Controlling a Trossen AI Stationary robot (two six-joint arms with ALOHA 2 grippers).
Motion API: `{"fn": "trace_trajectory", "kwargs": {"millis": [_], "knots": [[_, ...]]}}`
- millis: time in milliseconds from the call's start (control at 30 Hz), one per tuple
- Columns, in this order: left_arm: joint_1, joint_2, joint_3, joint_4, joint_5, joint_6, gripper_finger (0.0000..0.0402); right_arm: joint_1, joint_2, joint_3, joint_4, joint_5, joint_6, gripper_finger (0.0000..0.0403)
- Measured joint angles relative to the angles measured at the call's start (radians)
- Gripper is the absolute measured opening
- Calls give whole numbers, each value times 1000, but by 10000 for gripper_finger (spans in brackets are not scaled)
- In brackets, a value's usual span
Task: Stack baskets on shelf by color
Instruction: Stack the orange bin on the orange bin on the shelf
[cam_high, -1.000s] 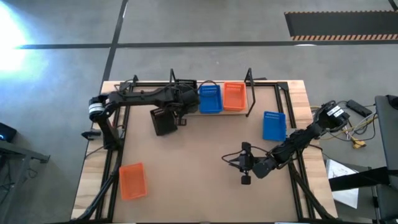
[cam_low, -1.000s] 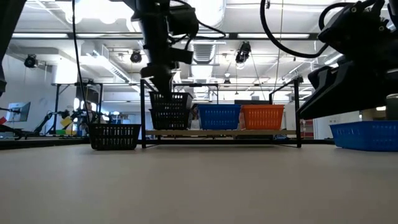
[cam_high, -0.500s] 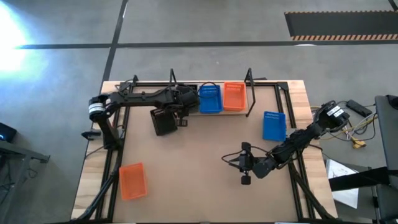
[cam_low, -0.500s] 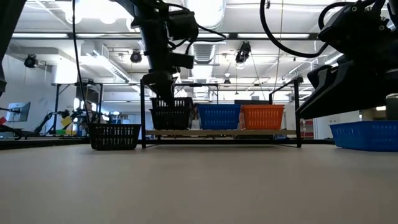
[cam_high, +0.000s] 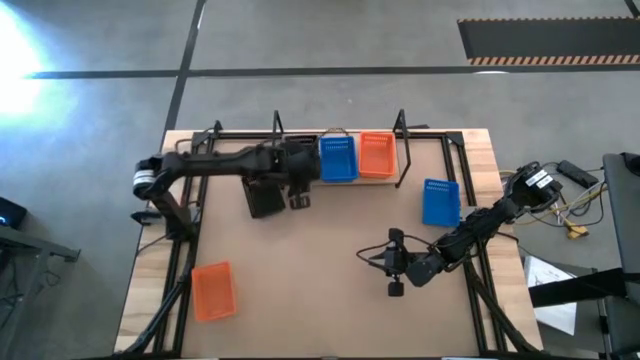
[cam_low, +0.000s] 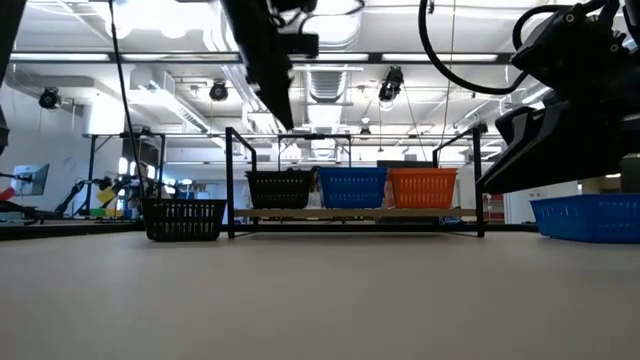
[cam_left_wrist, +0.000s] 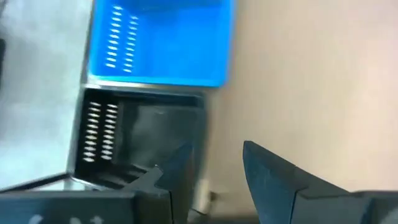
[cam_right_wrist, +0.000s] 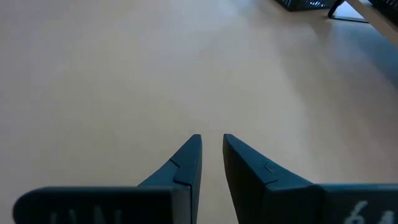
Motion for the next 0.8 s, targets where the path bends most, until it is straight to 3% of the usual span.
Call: {"fn": "trace_trajectory", "kwargs": {"millis": [267,467,633,800], "knots": [[-218,-58,-103,-157,-5,-265,123,12,0,-5,-2,0,19,59],[-342,-133,-337,-112,-39,-451,123,78,0,-6,-15,-2,13,59],[-366,-247,-586,64,-60,-602,123,111,0,-6,-22,-2,13,59],[-365,-349,-791,311,-71,-613,123,111,0,-6,-22,-1,13,59]]}}
